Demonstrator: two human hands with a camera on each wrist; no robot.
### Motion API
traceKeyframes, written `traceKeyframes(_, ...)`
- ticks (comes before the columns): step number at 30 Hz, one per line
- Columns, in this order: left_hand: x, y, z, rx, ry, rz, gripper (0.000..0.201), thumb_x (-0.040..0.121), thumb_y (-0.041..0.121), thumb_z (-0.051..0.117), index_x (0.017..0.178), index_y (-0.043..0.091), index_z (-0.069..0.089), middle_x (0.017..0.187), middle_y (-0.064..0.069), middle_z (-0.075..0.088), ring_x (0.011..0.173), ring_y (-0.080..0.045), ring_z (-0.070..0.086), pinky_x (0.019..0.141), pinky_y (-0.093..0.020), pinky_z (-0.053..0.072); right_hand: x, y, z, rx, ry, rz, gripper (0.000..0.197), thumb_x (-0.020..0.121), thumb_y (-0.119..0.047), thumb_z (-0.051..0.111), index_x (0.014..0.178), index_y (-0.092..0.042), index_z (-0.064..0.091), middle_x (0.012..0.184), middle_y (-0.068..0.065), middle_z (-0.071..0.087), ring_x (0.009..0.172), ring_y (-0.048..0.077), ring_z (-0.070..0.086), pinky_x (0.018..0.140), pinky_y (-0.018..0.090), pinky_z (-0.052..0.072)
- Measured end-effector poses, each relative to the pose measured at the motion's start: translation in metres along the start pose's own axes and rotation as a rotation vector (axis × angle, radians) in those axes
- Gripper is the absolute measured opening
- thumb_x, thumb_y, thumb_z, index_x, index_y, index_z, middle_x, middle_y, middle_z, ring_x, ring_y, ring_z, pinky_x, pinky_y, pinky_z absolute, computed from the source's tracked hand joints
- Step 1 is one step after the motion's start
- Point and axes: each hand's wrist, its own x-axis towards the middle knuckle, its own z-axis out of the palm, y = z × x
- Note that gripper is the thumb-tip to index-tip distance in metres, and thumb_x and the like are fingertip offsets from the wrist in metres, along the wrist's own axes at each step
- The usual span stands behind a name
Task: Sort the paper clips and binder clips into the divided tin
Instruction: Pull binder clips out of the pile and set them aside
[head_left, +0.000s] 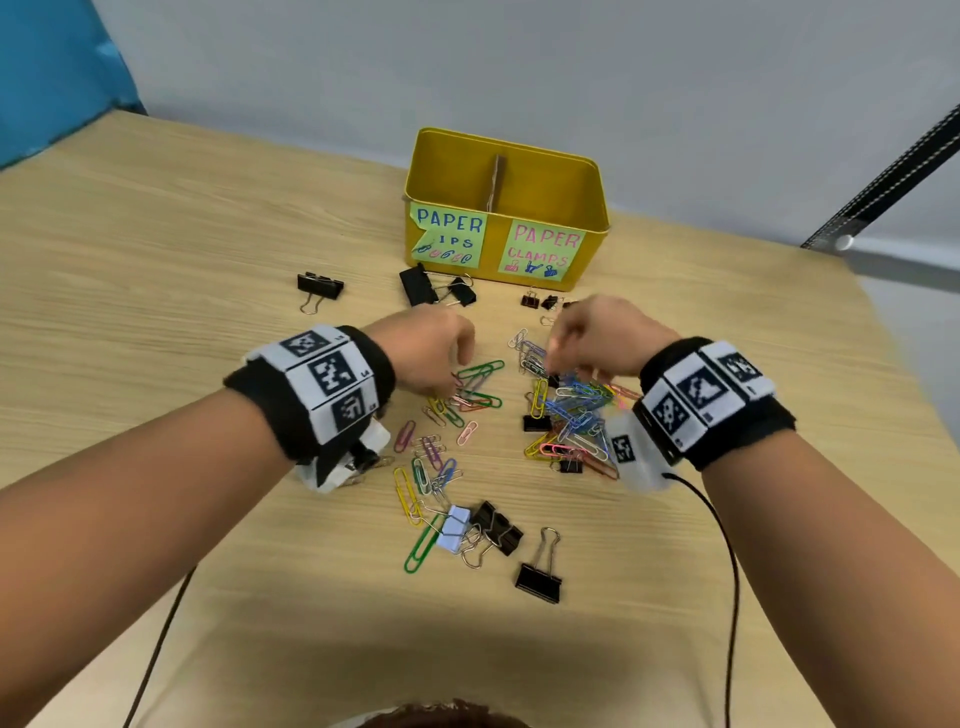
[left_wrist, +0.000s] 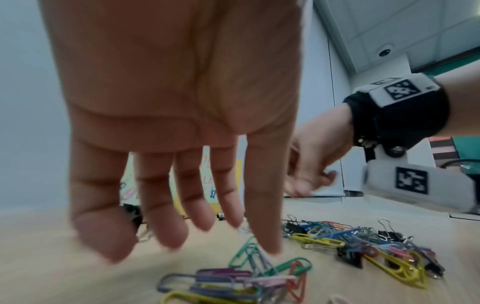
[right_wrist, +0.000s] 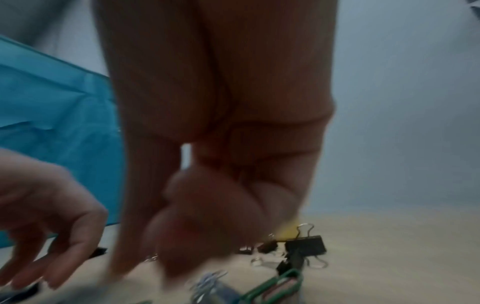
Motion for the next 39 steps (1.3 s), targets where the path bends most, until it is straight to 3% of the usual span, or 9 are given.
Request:
traceKeyframes(2,-0.005,-0.003,0.001,0.071,-0.085,-0.048,0.040,0.069,0.023,0.077,0.102,0.020,0.056,0.107,-0.002,0.058,0.092,-0.018,0.054,0.070,-0.028,0.047,-0.015,-0.005,0.014,-0.205,-0.208,0.027,0.018,0.078,-0.029,0.072,0.076,-0.013,0.064,0.062,0.001,0.059,0.052,0.010,0.050,0.044,0.019,0.040)
traceKeyframes(6,-0.006,0.006,0.014,0.157,-0.187,-0.086,0.082,0.062,0.039,0.082,0.127,0.013,0.040,0.124,-0.009,0.049,0.108,-0.027,0.055,0.093,-0.041,0.050,-0.016,-0.017,0.045,-0.476,-0.064,-0.009,0.041,0.073,-0.044,0.072,0.085,-0.006,0.060,0.081,0.005,0.056,0.078,0.019,0.053,0.060,0.027,0.042)
traceKeyframes(12,-0.004,0.019,0.025,0.123,-0.157,-0.040,0.075,0.069,0.035,0.078,0.127,0.007,0.039,0.125,-0.013,0.050,0.107,-0.029,0.056,0.092,-0.041,0.051,-0.017,-0.020,0.047,-0.406,-0.030,-0.007,0.015,0.084,-0.015,0.057,0.093,-0.004,0.064,0.095,0.012,0.062,0.088,0.026,0.058,0.068,0.029,0.045)
traceKeyframes(15,-0.003,0.024,0.025,0.152,-0.110,-0.022,0.072,0.067,0.034,0.079,0.125,0.012,0.042,0.125,-0.012,0.042,0.111,-0.030,0.050,0.092,-0.043,0.049,-0.021,-0.015,0.037,-0.268,-0.116,-0.014,0.014,0.088,-0.009,0.051,0.077,-0.010,0.060,0.080,0.007,0.061,0.076,0.022,0.059,0.059,0.030,0.053)
traceKeyframes(19,0.003,0.034,0.027,0.089,-0.074,0.110,0.078,0.067,0.026,0.079,0.134,0.020,0.039,0.126,-0.009,0.035,0.119,-0.028,0.039,0.097,-0.042,0.045,-0.018,-0.004,0.029,-0.110,-0.116,0.036,0.014,0.087,-0.002,0.055,0.086,-0.013,0.064,0.067,0.000,0.058,0.056,0.009,0.059,0.051,0.024,0.056)
traceKeyframes(25,-0.001,0.046,0.035,0.077,-0.027,0.194,0.043,0.074,0.045,0.070,0.100,0.015,0.053,0.102,-0.003,0.057,0.088,-0.020,0.053,0.071,-0.033,0.046,-0.007,0.010,0.024,-0.065,0.002,0.121,0.017,0.085,-0.005,0.059,0.101,-0.006,0.061,0.079,0.009,0.056,0.068,0.025,0.060,0.065,0.041,0.058)
traceKeyframes(30,-0.006,0.057,0.045,0.317,0.005,0.113,0.054,0.077,0.063,0.056,0.069,0.010,0.047,0.077,-0.002,0.053,0.073,-0.021,0.052,0.061,-0.031,0.041,0.001,0.013,0.024,-0.091,0.123,0.119,0.018,0.086,-0.001,0.049,0.080,-0.015,0.057,0.084,0.008,0.056,0.062,0.021,0.055,0.047,0.025,0.047)
traceKeyframes(35,-0.012,0.059,0.037,0.341,-0.063,0.105,0.037,0.078,0.047,0.062,0.076,0.013,0.049,0.069,0.000,0.047,0.073,-0.021,0.051,0.061,-0.031,0.042,0.006,0.013,0.029,0.039,0.052,0.071,0.022,0.087,-0.003,0.052,0.093,-0.018,0.067,0.072,-0.002,0.053,0.053,0.011,0.047,0.035,0.017,0.042)
traceKeyframes(39,-0.013,0.042,0.015,0.200,-0.143,0.074,0.038,0.074,0.046,0.068,0.081,0.008,0.063,0.078,-0.005,0.059,0.073,-0.022,0.054,0.057,-0.028,0.041,0.013,0.006,0.032,0.103,0.158,-0.019,0.016,0.084,-0.012,0.061,0.097,-0.020,0.061,0.085,0.001,0.055,0.060,0.014,0.052,0.037,0.018,0.042)
